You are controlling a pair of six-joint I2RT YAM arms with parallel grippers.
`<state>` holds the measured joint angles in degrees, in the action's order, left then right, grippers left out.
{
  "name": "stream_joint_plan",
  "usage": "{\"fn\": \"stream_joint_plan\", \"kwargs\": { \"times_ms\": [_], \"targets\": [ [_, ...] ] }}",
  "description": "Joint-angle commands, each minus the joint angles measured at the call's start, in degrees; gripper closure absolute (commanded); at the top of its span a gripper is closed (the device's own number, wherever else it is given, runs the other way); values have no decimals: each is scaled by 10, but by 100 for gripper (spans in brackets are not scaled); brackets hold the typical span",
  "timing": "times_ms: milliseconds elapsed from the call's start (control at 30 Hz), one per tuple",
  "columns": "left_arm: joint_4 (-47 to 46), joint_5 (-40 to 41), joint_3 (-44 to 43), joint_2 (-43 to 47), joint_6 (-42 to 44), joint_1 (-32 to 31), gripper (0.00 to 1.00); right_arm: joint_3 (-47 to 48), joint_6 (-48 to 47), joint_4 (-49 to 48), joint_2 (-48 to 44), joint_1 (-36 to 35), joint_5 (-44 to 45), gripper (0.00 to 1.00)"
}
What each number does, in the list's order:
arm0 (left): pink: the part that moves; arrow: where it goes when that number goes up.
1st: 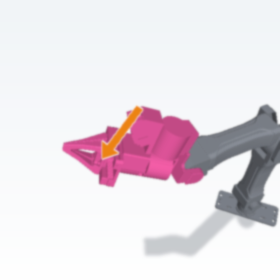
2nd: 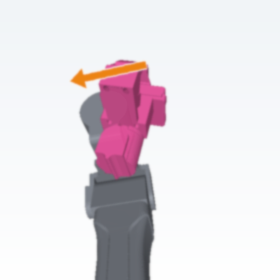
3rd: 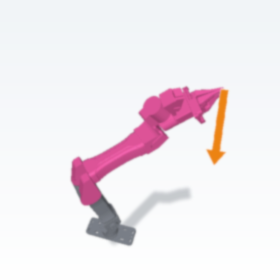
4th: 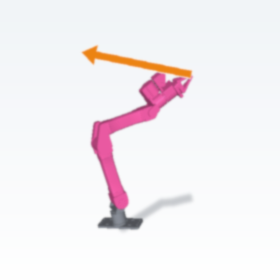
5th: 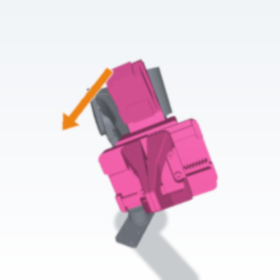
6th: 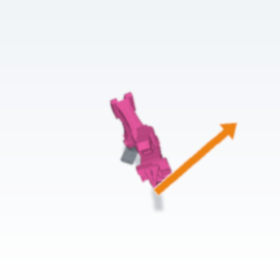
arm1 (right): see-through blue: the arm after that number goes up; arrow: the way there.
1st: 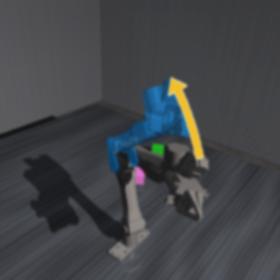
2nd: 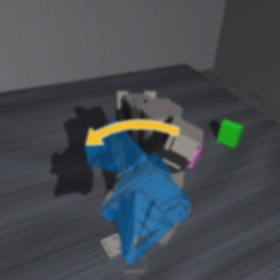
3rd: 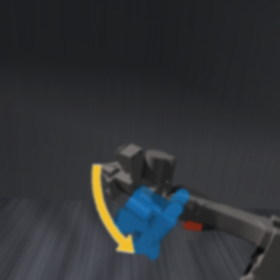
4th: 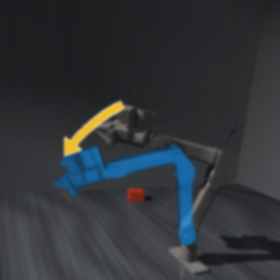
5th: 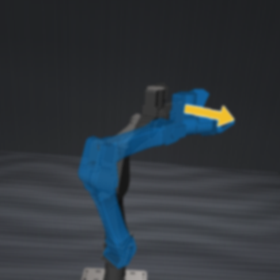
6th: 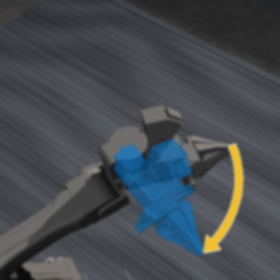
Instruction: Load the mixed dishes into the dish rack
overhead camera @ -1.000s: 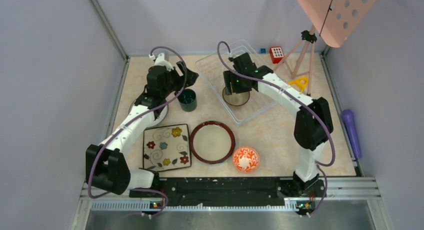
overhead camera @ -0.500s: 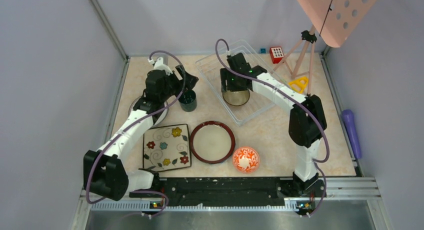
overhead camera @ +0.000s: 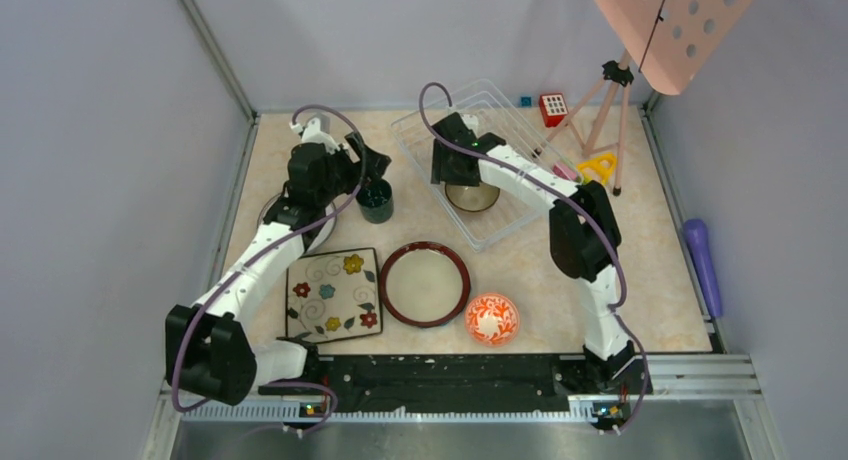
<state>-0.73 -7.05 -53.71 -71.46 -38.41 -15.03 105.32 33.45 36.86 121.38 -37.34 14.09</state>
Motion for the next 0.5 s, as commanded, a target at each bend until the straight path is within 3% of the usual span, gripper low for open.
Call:
{"fn": "stream_joint_plan", "kwargs": {
  "times_ms": [0, 67, 233, 467],
  "targets": [
    [-6, 3, 5, 21, -4, 8, 19, 45, 18, 39, 23, -6, 38, 41],
    [-6, 0, 6, 21, -2, 10, 19, 50, 16, 44, 28, -8, 37, 52],
    [-7, -13, 5, 18, 7, 11, 19, 55, 14, 46, 7, -8, 21, 100],
    [-54, -102, 6, 1, 16, 10, 19, -5, 6, -4, -115, 7, 5, 100]
  ]
}}
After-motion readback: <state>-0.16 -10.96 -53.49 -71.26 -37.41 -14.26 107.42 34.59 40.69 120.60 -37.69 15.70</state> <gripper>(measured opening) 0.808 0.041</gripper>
